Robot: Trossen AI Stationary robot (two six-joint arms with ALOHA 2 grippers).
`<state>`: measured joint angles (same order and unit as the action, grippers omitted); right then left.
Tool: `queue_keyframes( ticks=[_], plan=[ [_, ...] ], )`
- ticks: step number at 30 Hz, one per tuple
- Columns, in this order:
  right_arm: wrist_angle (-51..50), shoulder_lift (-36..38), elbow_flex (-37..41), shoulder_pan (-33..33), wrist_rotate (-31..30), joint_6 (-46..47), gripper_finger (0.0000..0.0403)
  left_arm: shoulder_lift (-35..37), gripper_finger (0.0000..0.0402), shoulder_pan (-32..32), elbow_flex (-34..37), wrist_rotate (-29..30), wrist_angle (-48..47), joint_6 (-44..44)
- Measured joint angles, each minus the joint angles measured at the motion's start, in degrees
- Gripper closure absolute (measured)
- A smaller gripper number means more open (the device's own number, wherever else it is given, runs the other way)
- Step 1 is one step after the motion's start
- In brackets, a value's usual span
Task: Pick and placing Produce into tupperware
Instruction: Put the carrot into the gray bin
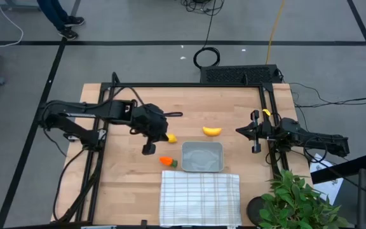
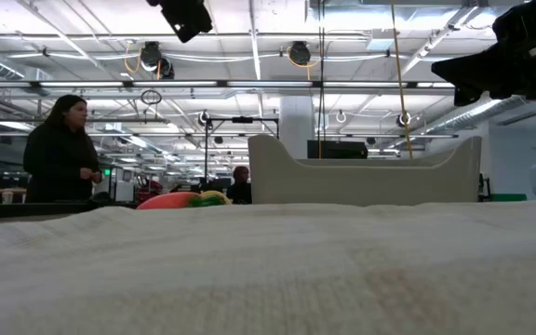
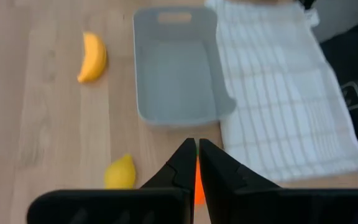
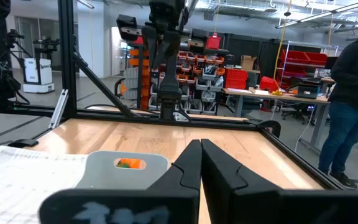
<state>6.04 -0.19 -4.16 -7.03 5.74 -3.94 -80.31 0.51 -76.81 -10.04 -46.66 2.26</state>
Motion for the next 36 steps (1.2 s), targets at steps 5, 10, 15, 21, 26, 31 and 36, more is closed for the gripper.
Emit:
queue_keyframes(
  ticks=[5,10,15,21,26,31,36],
  plan=[
    [0.00,0.01,0.00,0.01,0.00,0.19,0.0403,-3.83,0.0380,0.00,-4.28,0.03,-6.47,-0.02],
    [0.00,0.02,0.00,0.02,0.00,0.21,0.0403,-7.89,0.0380,0.13,-9.61,0.04,-13.23,0.21],
    [0.00,0.02,0.00,0.02,0.00,0.21,0.0403,-11.28,0.0380,0.70,-14.39,0.23,-18.99,0.67],
    [0.00,0.00,0.00,0.00,0.00,0.21,0.0403,-14.85,0.0380,2.04,-19.68,3.02,-25.38,1.97],
    [-0.02,0.02,0.00,0.01,0.00,0.22,0.0403,-16.09,0.0380,2.90,-21.80,4.15,-27.32,2.03],
    [-0.17,0.02,0.01,0.01,0.00,0.24,0.0403,-16.09,0.0380,3.10,-21.90,4.15,-28.40,0.97],
    [-0.27,0.02,0.00,0.00,-1.33,0.24,0.0403,-16.09,0.0380,3.06,-21.89,4.17,-30.45,0.12]
  ],
)
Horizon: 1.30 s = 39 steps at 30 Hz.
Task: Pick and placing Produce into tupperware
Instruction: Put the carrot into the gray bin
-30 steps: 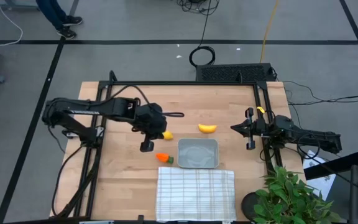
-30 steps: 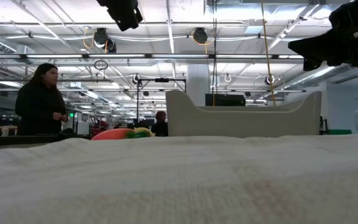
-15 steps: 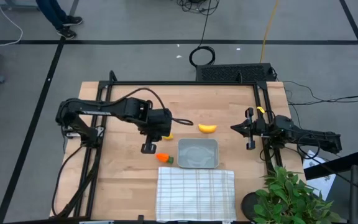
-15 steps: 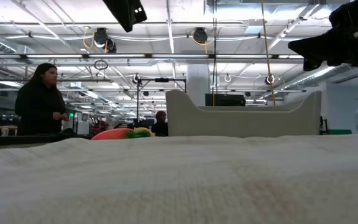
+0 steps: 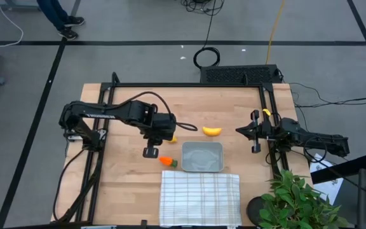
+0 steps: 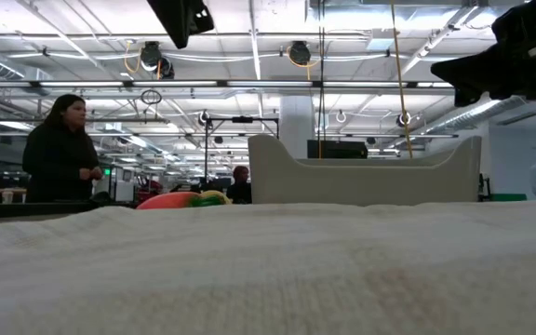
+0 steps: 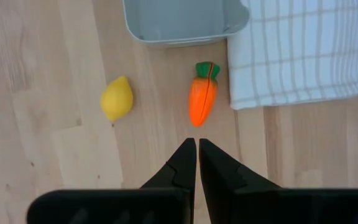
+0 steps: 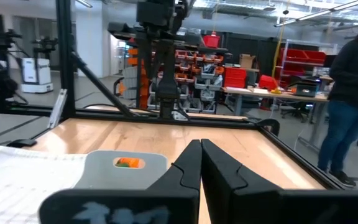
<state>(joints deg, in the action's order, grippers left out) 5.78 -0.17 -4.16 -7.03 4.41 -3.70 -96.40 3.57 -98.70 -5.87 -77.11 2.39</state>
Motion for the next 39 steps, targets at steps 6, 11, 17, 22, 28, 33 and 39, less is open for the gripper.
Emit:
queue_keyframes(
  ticks=[6,11,17,22,28,33,39],
  plan=[
    [-0.26,0.00,0.00,0.01,-1.60,0.00,0.0403,0.00,0.0380,0.00,0.00,-0.01,0.08,-0.04],
    [-0.28,0.00,0.00,0.01,-1.60,0.02,0.0403,0.00,0.0380,0.00,0.01,-0.02,0.12,-0.04],
    [-0.26,0.00,0.00,0.02,-1.60,0.02,0.0403,0.00,0.0380,-0.04,0.01,-0.03,0.71,-1.66],
    [-0.28,-0.02,0.00,0.01,-1.60,0.02,0.0403,0.00,0.0379,-0.04,0.01,-0.04,0.71,-1.87],
    [-0.26,-0.01,0.02,0.01,-1.60,0.02,0.0403,0.00,0.0336,0.10,0.01,-0.09,0.71,-2.13],
    [-0.26,0.00,0.02,0.02,-1.60,0.02,0.0403,0.00,0.0255,0.55,0.01,-0.09,0.74,-2.27],
    [-0.26,-0.02,0.01,0.01,-1.60,0.04,0.0403,0.00,0.0167,1.08,0.03,0.00,0.88,-2.96]
  ],
)
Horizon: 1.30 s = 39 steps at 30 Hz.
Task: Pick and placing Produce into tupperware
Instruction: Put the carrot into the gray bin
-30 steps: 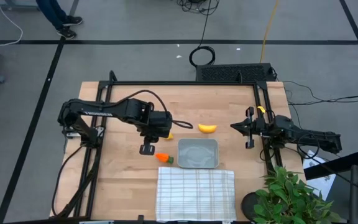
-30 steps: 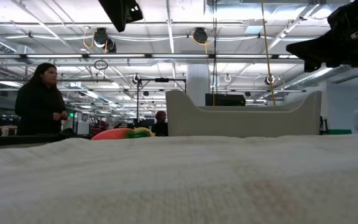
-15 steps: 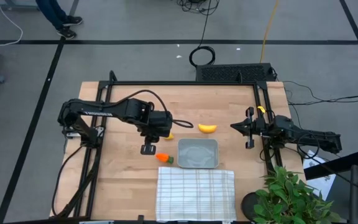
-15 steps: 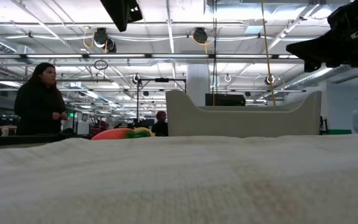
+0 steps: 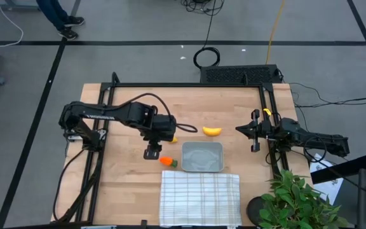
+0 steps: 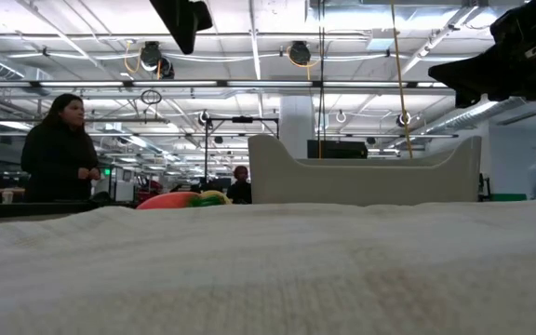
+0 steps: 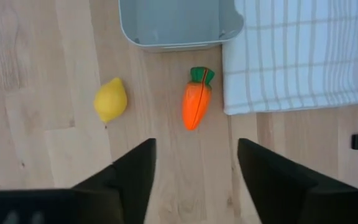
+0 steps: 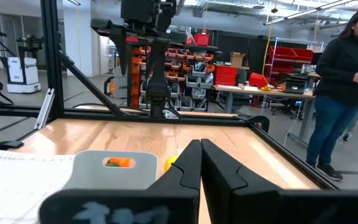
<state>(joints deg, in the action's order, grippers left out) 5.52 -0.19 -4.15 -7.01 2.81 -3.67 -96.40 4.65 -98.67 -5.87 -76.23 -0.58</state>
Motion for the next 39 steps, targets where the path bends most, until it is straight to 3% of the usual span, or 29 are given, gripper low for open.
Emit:
queue_keyframes(
  ticks=[8,29,39],
  plan=[
    [0.01,0.01,0.01,0.01,0.00,-0.01,0.0403,0.04,0.0112,0.34,0.58,1.53,2.08,-0.22],
    [0.02,0.02,0.01,-0.01,0.00,-0.01,0.0403,0.02,0.0119,0.90,17.93,0.83,22.38,4.81],
    [-0.04,0.02,0.01,0.01,-0.01,-0.01,0.0403,0.02,0.0119,0.58,25.02,-2.21,29.61,5.25]
  ],
)
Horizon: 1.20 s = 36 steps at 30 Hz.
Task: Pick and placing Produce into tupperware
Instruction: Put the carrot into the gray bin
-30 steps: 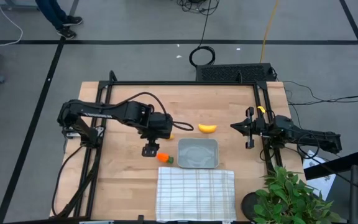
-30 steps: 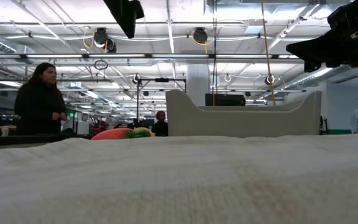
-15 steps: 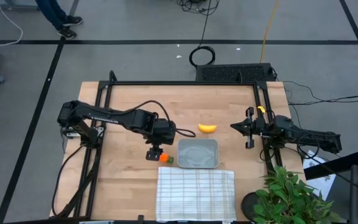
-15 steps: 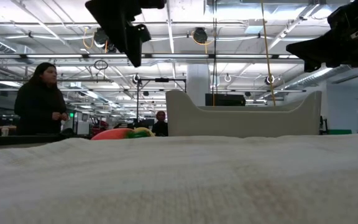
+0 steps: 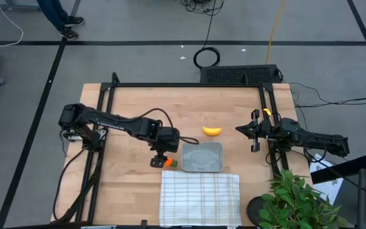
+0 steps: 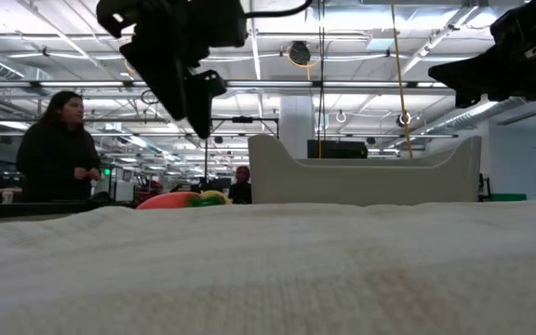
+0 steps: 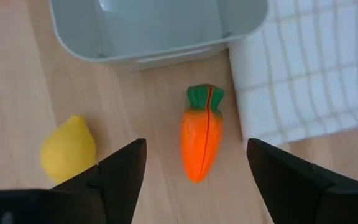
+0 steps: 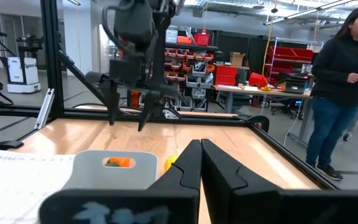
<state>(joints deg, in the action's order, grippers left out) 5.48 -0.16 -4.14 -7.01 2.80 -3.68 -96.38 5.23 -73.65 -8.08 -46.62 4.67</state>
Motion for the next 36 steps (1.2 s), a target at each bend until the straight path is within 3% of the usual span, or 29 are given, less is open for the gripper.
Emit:
queue_keyframes(
  ticks=[15,36],
  plan=[
    [-0.16,-0.02,0.02,-0.01,0.00,0.00,0.0403,0.00,0.0119,0.11,10.30,-2.60,14.51,-0.30],
    [-1.25,0.00,0.02,0.00,-0.01,0.02,0.0403,0.00,0.0119,0.55,20.42,-4.07,27.38,-1.64]
  ],
)
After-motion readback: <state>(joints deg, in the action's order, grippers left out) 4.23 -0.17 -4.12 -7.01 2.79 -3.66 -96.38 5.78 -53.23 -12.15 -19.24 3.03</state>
